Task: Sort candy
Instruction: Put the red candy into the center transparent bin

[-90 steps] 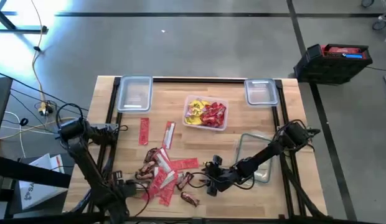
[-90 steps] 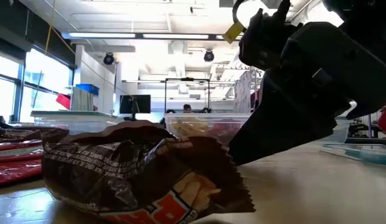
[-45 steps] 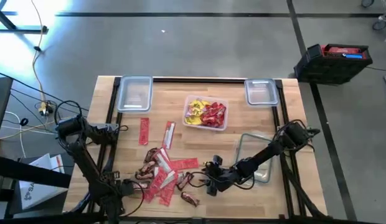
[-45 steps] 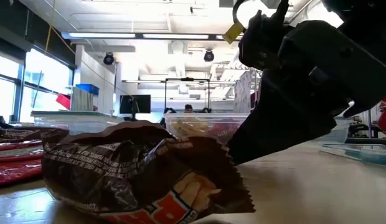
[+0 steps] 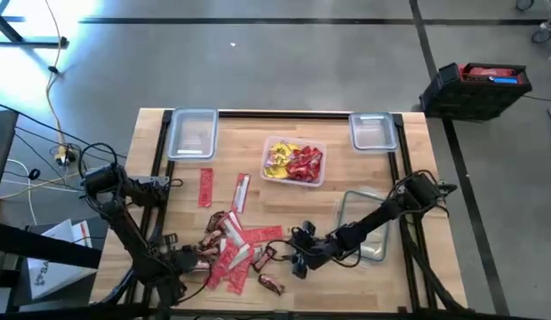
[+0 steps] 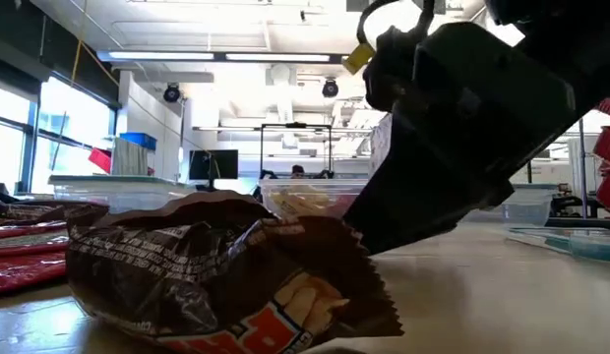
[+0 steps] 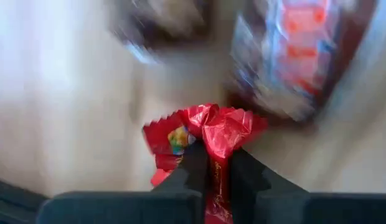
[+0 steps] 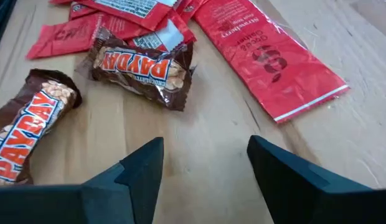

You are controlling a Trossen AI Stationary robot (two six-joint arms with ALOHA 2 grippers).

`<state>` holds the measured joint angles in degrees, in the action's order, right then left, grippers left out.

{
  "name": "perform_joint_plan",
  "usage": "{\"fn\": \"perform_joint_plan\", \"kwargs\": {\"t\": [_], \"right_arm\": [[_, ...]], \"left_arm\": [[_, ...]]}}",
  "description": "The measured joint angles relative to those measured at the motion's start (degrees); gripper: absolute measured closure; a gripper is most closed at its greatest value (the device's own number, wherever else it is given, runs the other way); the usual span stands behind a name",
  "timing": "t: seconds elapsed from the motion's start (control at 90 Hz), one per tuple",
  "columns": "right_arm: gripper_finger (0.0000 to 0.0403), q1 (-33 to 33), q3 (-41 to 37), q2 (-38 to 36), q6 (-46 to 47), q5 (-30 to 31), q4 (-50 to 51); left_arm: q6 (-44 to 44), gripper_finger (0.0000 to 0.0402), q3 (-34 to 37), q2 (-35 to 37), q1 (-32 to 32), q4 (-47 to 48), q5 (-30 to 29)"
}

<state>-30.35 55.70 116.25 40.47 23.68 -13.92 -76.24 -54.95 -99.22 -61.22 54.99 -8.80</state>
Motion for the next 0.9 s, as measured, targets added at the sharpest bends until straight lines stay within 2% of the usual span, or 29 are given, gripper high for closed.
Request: {"fn": "perform_joint_plan", "kwargs": {"t": [0.089,0.333,0.456,0.533,0.689,0.8,0.9], "right_arm": [[0.019,0.02,0.07,-0.11,1.36,-1.06,1.69],[0.019,-0.3,0.04,-1.42,5.35,-4.39,5.92],[0.019,-1.79,-0.03,-3.67,7.73,-5.53,12.08],[0.019,-3.02,-0.09,-4.87,9.93,-5.65,15.58],[0.019,-5.5,-0.25,-5.78,13.32,-3.59,18.11],[0.019,-7.15,-0.39,-5.71,14.79,-1.74,16.87],[0.019,-8.66,-0.39,-5.63,16.37,-0.12,16.23]], "left_arm": [[1.14,0.0387,-1.21,3.85,1.25,4.24,-6.55],[9.65,0.0388,-1.78,14.48,7.81,5.08,-24.05],[18.28,0.0388,-1.75,16.99,13.45,2.38,-32.26],[26.3,0.0388,-1.76,16.92,18.17,-1.67,-35.48],[47.3,0.0389,-1.78,15.98,29.09,-18.05,-37.1],[62.98,0.0389,-1.79,14.39,37.0,-32.66,-33.84],[73.87,0.0389,-1.85,11.73,43.47,-46.25,-28.48]]}}
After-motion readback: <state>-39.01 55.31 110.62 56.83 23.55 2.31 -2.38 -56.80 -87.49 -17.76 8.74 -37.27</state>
